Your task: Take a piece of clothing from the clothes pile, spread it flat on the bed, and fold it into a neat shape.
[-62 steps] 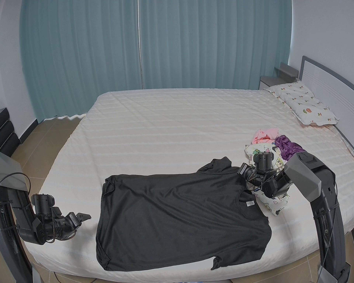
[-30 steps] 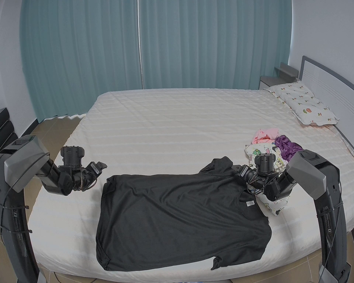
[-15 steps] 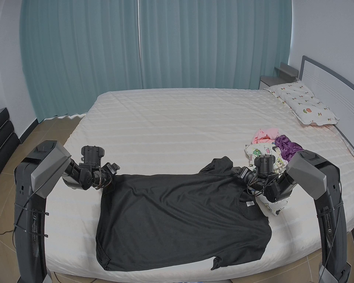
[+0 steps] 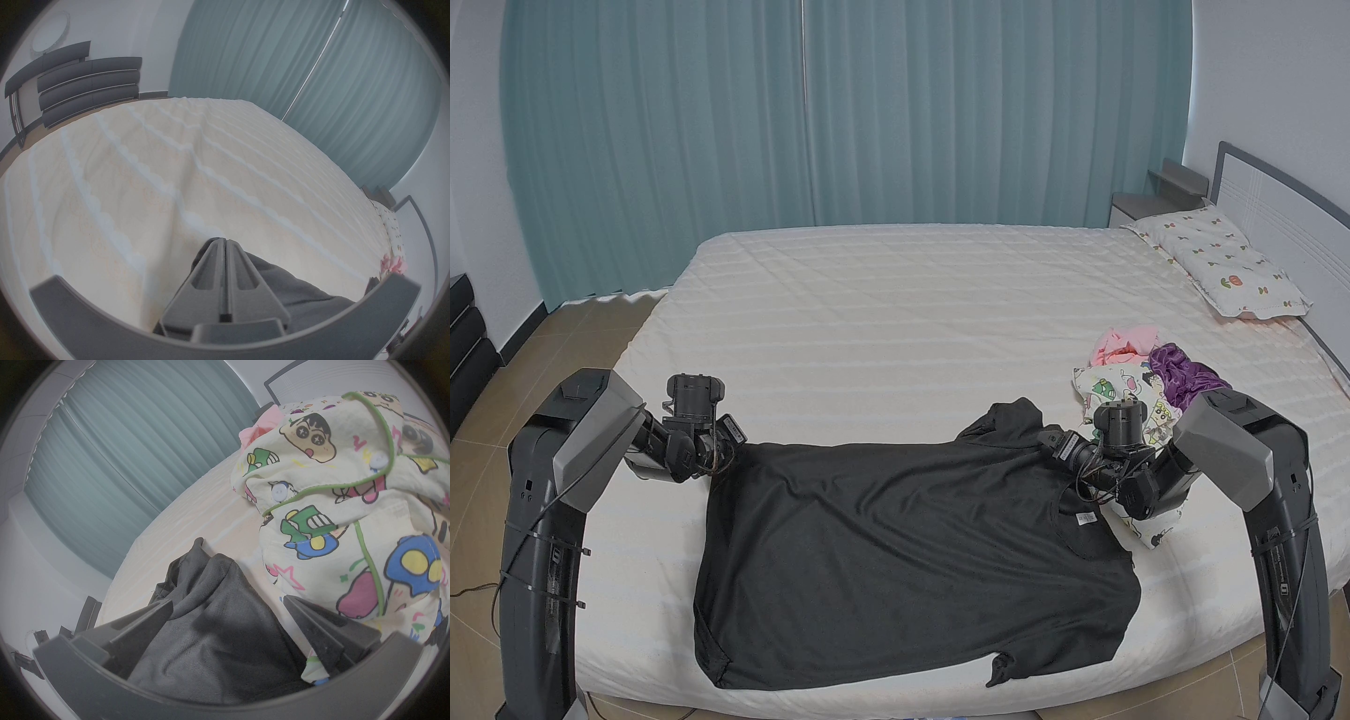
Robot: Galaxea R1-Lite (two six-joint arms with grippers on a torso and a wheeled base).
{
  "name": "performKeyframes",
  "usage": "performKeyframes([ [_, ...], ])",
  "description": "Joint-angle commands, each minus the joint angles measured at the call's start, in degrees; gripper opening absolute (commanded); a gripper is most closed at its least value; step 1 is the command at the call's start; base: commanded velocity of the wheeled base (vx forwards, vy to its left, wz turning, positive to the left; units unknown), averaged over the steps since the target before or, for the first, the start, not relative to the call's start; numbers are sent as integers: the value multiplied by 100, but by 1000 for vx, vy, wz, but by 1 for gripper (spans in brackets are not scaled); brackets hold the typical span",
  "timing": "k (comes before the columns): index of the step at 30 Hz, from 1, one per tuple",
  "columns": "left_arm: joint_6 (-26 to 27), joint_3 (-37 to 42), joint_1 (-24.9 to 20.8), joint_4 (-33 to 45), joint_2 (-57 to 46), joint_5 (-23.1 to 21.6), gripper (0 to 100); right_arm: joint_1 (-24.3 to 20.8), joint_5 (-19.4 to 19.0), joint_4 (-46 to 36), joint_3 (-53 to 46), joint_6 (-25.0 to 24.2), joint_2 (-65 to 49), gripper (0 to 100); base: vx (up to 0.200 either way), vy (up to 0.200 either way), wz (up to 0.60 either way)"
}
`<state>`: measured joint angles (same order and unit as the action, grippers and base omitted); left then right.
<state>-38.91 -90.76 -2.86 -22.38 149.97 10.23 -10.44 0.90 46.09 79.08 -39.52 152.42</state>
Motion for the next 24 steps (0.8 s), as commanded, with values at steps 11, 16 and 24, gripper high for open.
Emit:
performKeyframes([
  [11,-20,-706,392,129,41,6,0,59,138,295,187,6,69,0,0,0,0],
  [16,-46,-777,410,146,59,6,0,59,77,392,204,15,227,0,0,0,0],
  [24,-55,-689,392,146,50,6,0,24,-477,348,187,59,60,0,0,0,0],
])
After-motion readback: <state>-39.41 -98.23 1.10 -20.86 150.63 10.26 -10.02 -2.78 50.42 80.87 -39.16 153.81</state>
